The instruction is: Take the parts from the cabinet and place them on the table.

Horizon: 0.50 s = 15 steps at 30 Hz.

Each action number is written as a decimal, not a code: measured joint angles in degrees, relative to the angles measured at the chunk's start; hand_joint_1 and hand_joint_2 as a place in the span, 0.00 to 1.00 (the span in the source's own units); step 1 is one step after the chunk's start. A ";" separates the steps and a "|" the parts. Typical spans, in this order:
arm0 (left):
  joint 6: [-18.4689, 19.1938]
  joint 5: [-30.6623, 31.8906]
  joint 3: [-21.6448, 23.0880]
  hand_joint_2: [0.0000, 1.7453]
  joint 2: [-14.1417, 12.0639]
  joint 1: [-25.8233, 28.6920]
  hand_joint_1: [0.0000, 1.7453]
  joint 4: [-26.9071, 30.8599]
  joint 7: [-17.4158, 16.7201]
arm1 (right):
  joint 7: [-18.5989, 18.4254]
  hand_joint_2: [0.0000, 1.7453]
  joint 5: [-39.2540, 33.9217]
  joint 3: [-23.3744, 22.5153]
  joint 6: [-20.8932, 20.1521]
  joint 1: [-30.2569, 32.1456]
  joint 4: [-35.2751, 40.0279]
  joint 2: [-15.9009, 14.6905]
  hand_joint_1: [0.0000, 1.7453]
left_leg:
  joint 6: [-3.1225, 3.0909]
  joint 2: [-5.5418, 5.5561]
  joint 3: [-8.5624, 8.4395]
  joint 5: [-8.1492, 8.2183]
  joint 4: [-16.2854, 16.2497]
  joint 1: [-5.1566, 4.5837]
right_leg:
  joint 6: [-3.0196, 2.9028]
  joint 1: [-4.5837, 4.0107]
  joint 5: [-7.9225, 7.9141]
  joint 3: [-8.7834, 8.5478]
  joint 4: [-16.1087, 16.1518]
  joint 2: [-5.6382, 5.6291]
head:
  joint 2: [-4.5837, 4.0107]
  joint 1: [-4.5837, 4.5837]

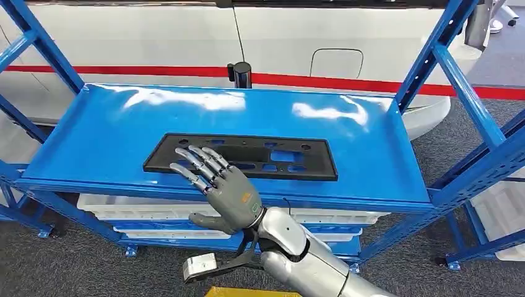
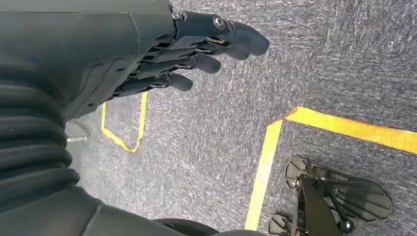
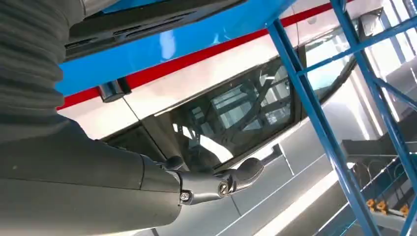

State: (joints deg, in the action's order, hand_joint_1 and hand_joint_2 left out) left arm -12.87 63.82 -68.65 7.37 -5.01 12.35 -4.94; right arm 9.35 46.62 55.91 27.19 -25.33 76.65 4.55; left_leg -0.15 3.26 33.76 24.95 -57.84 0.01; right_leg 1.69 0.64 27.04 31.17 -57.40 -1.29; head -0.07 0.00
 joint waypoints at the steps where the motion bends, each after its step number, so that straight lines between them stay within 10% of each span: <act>1: 0.00 0.02 -0.02 1.00 0.00 0.00 0.00 0.00 0.00 | 0.00 1.00 0.00 0.11 0.02 -0.09 -0.17 0.00 0.00 | 0.00 0.00 0.00 0.00 0.00 0.00 | 0.00 0.00 0.00 0.00 0.00 0.00 | -0.02 0.02; 15: 0.00 1.33 0.02 1.00 -0.02 -0.03 0.00 0.00 0.04 | -3.52 1.00 4.79 0.41 1.25 -1.19 -4.11 1.47 0.00 | 0.00 -0.01 0.00 0.00 0.00 0.00 | 0.00 0.00 0.00 0.00 0.00 0.00 | -0.02 0.02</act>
State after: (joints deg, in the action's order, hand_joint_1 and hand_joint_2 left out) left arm -12.87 65.16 -68.63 7.34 -5.04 12.35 -4.90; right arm 5.83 51.41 56.33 28.44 -26.53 72.54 6.01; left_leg -0.14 3.25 33.75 24.95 -57.84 0.01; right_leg 1.69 0.64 27.04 31.17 -57.40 -1.30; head -0.09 0.02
